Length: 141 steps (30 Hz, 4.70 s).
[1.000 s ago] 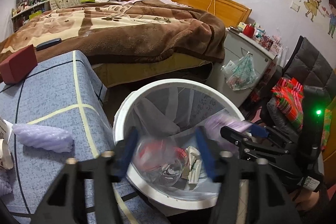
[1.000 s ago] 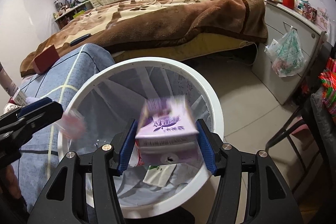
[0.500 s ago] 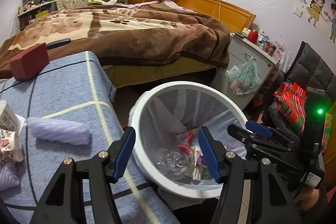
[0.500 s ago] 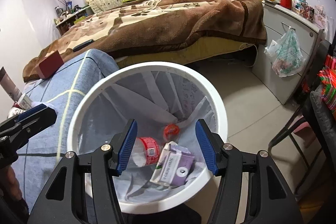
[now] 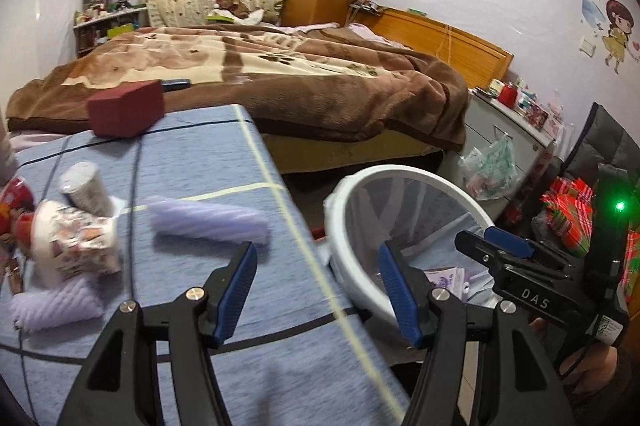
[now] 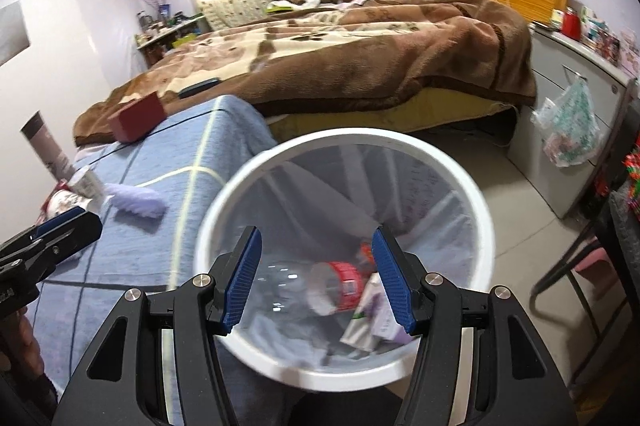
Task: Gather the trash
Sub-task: 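Move both tools back to the table toward the pink carton and foam net, then grasp the pink juice carton with the left tool while the right grasps the white foam net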
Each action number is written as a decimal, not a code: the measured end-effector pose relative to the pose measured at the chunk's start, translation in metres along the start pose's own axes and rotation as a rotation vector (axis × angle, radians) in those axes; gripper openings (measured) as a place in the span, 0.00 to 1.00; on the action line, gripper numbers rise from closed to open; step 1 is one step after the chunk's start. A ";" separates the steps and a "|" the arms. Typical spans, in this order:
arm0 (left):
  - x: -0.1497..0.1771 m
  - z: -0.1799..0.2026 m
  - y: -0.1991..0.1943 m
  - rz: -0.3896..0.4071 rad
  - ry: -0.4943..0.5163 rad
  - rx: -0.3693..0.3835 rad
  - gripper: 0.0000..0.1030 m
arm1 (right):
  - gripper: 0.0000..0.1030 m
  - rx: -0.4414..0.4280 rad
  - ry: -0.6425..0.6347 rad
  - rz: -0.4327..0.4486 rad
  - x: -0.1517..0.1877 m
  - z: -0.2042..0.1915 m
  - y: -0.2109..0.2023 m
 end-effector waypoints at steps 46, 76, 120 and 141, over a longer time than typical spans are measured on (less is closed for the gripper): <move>0.084 -0.257 -0.115 0.085 -0.368 -0.326 0.68 | 0.57 -0.245 -0.613 -0.039 0.032 -0.235 0.014; 0.061 -0.335 -0.068 -0.042 -0.327 -0.316 0.68 | 0.57 -0.171 -0.896 -0.126 0.052 -0.294 0.030; 0.067 -0.330 -0.056 -0.077 -0.340 -0.316 0.62 | 0.52 -0.170 -0.906 -0.116 0.044 -0.292 0.043; 0.074 -0.312 -0.060 -0.059 -0.328 -0.292 0.57 | 0.37 -0.279 -0.681 -0.203 0.041 -0.274 0.038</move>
Point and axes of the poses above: each gripper's, at about its wrist camera, not at the fingertips, and y roughly the way its jaws point, z to its right, x to its underside, the point moved 2 cm from there along y, roughly the way its jaws point, and after that the axes turned 10 degrees about -z, right-handed, at the moved point
